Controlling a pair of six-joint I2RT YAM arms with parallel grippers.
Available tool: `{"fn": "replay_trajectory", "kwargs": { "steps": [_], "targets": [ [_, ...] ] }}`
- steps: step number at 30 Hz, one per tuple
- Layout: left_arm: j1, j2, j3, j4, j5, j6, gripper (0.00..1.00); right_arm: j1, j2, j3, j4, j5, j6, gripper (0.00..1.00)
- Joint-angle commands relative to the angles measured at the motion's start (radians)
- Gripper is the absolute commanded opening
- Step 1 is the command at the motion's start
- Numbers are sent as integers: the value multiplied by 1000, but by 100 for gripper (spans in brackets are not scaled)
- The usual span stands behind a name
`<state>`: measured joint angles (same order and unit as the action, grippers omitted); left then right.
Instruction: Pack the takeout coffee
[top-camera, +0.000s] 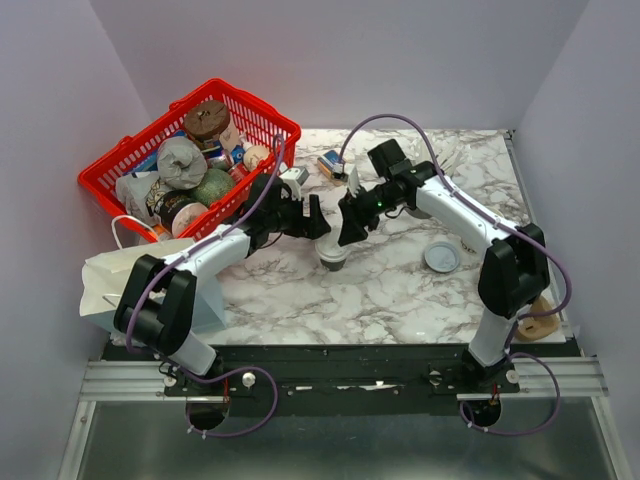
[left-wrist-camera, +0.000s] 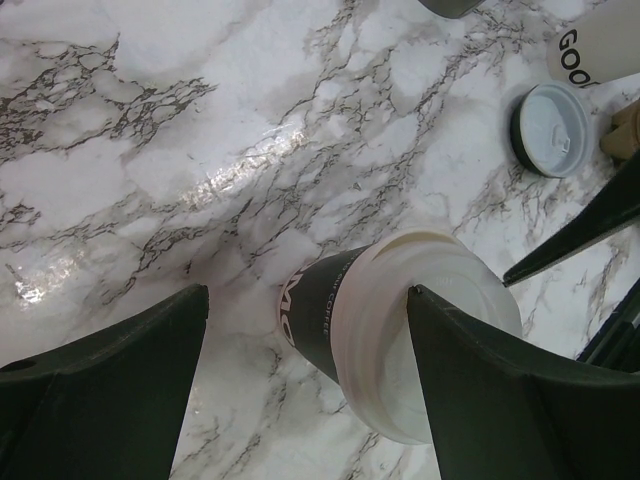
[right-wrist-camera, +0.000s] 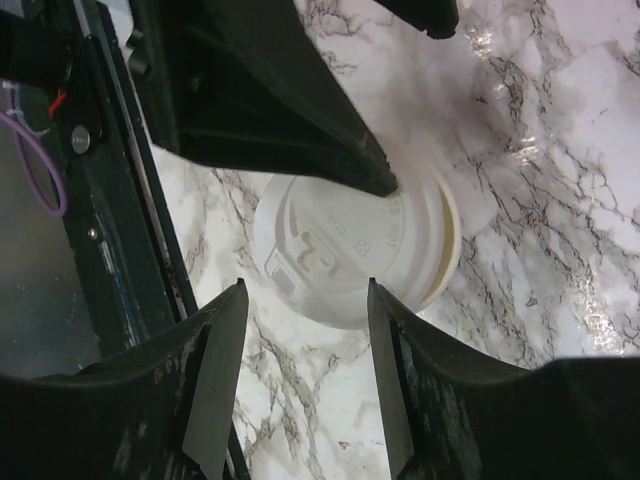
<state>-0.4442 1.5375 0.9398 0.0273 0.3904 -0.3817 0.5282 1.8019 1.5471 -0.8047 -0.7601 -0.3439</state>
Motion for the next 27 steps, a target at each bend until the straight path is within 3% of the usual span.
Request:
{"fn": "replay_trajectory", "kwargs": {
  "steps": [1,16,27],
  "targets": [
    [4,29,37,-21,18,18,88,-11,60,47,55,25,80,60],
    [6,98,109,-53,28,32,88,-43,116,99,73,50,91,60],
    [10,59,28,39,116,-35,88,-46,25,64,67,19,40,59]
  ]
}}
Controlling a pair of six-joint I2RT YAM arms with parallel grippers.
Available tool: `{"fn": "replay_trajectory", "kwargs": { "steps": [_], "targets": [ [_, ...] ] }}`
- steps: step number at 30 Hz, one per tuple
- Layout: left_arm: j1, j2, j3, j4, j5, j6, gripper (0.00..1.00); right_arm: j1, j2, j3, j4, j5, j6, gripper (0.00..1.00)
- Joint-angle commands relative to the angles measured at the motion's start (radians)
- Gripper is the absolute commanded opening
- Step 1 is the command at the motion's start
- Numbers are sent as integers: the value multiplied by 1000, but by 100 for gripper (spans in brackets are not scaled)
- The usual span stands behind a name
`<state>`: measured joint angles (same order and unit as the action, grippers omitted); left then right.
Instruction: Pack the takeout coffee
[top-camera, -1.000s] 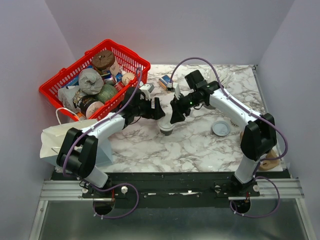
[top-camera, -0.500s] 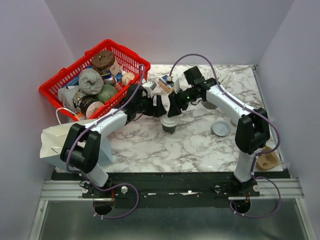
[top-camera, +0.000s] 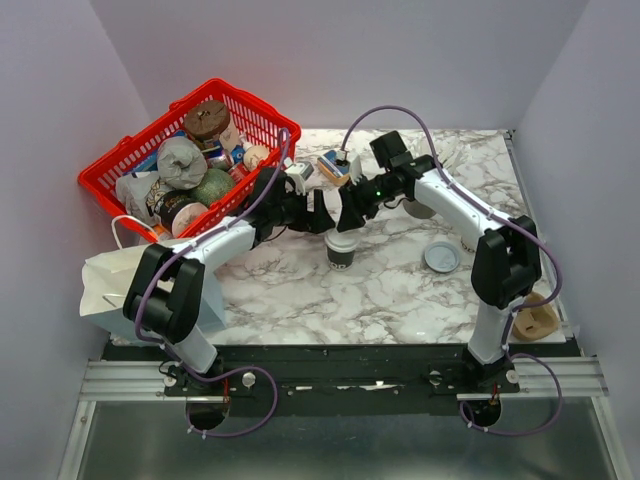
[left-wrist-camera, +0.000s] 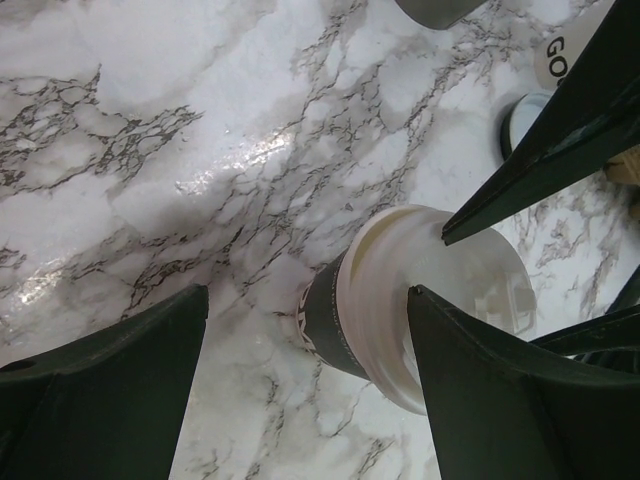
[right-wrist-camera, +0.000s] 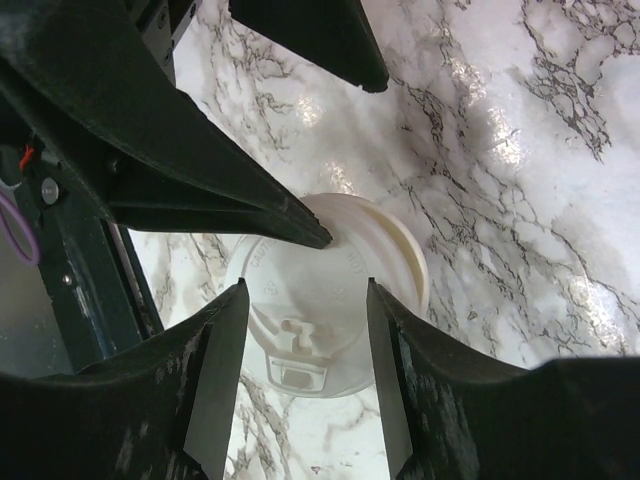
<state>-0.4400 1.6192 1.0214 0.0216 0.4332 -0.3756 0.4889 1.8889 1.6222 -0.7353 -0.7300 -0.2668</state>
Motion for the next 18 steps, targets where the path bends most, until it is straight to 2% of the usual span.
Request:
{"fn": "replay_trajectory", "kwargs": {
  "steps": [1,7,18],
  "targets": [
    [4,-25,-63,70,96,-52,88,-9,-69,-16,-1,-16,-40,59],
    [7,-44,-101,136,131,-86,87,-15,-109,-30,36,-2,-58,60],
    [17,-51,-109,187,139,-97,86,-15,-34,-18,-24,47,-186,63]
  ]
}}
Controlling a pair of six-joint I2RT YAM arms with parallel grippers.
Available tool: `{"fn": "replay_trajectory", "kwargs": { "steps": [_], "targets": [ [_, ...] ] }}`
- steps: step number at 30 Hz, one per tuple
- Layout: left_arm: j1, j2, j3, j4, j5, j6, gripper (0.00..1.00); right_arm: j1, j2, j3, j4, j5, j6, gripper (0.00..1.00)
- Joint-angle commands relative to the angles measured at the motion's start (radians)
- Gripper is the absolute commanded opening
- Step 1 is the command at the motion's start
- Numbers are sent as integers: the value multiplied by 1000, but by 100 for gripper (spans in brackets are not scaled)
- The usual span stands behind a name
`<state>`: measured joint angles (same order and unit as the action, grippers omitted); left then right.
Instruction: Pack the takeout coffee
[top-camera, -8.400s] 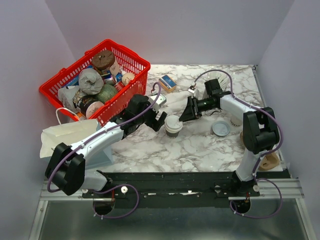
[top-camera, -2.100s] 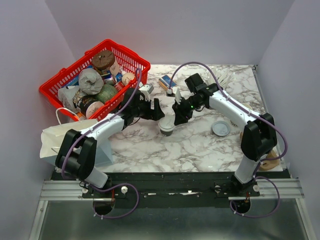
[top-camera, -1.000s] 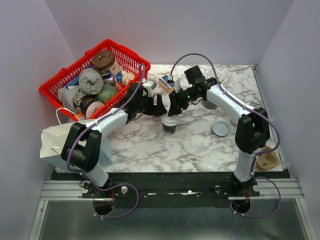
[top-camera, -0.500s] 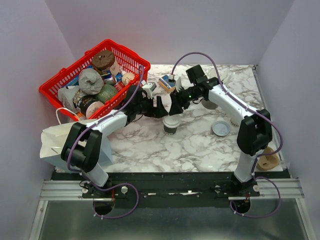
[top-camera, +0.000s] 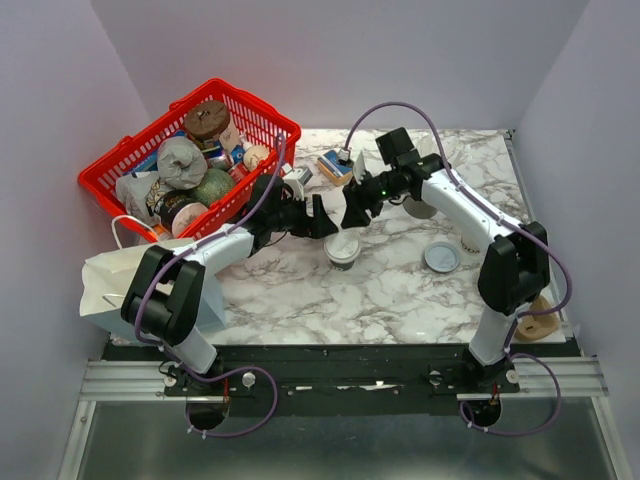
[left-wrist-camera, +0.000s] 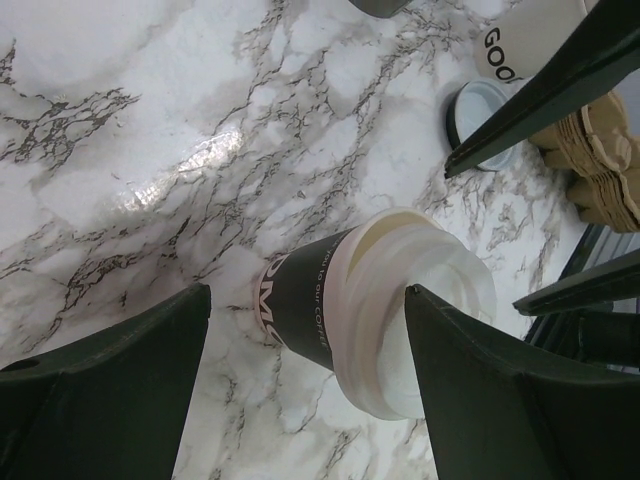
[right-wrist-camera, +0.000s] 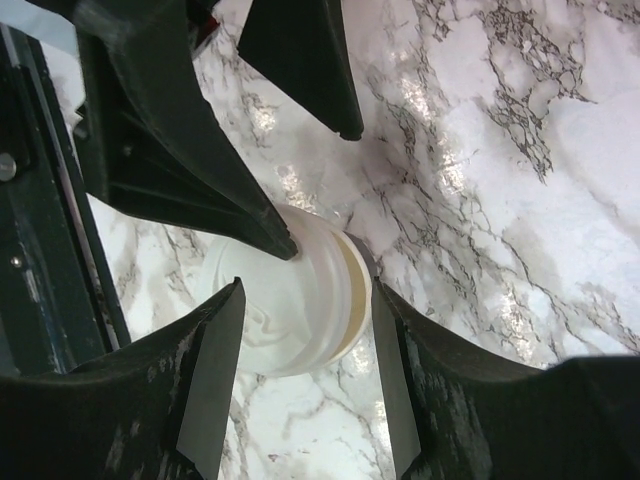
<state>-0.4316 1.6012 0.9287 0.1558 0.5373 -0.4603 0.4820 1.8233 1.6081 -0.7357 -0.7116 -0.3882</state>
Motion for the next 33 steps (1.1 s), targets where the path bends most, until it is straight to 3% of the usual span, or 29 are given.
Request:
{"fn": "replay_trajectory", "kwargs": {
  "steps": [1,17,23,33],
  "targets": [
    [8,-32,-16,60,44,-14,86,-8,36,-5,-24,37,-66,63],
    [36,-84,18,4,72,-11,91,-10,105,1,-56,21,-57,64],
    [48,-148,-63,1,162,0,92,-13,126,24,-77,27,-44,63],
    [47,-126,-114,-36,262,75,91,-20,136,52,-90,29,-21,57]
  ]
}}
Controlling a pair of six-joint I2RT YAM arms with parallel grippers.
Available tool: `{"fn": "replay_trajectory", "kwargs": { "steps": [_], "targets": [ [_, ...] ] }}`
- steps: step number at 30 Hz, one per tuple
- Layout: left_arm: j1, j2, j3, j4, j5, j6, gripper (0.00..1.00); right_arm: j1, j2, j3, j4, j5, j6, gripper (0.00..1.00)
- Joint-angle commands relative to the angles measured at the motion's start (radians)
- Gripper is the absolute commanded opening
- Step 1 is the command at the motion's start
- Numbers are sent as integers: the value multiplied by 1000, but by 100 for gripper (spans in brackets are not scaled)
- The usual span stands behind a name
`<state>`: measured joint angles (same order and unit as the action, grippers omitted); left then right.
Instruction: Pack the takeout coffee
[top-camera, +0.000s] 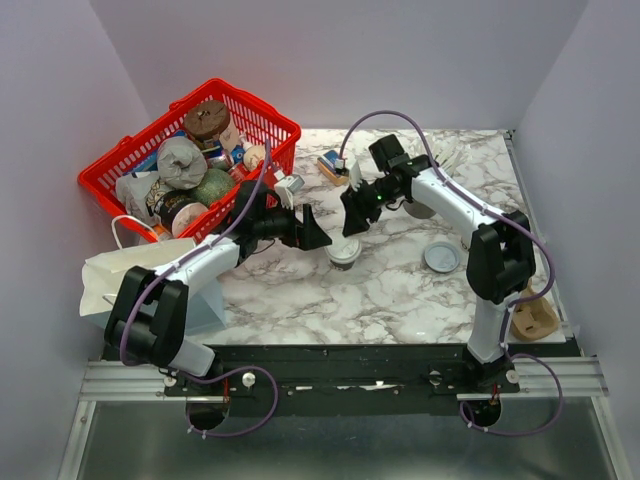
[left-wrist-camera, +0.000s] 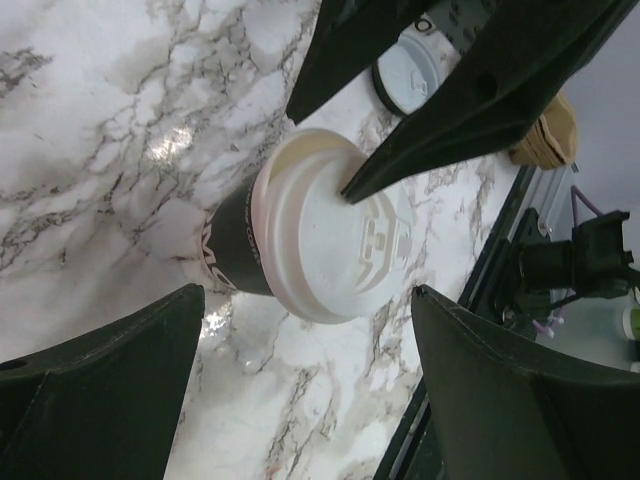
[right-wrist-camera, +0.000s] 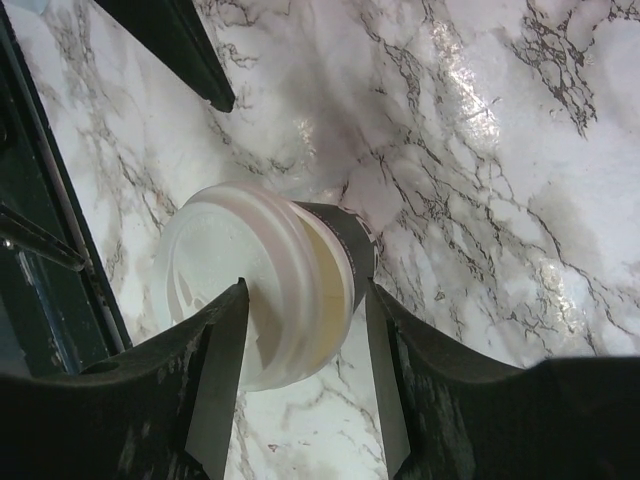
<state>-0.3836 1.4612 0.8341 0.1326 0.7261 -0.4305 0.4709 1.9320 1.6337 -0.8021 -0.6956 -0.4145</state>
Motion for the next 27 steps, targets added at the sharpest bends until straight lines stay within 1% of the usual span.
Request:
{"fn": "replay_trajectory", "kwargs": {
  "steps": [1,6,11,15,23,27],
  "targets": [
    [-1,16,-21,-19,72,53,91,-12,28,29,-22,19,6,57],
    [-5,27,-23,-24,50,61,90,-23,27,37,-19,18,20,55],
    [-20,70,-3,-2,42,53,89,-28,27,38,-14,5,42,54],
    [-26,100,32,-22,36,65,86,-28,25,23,-13,-10,57,59],
    [-29,134,53,-42,42,72,83,-28,10,-14,6,-42,108,60],
    [-31,146,59,-36,42,68,82,-28,12,-12,7,-44,114,63]
  ]
}}
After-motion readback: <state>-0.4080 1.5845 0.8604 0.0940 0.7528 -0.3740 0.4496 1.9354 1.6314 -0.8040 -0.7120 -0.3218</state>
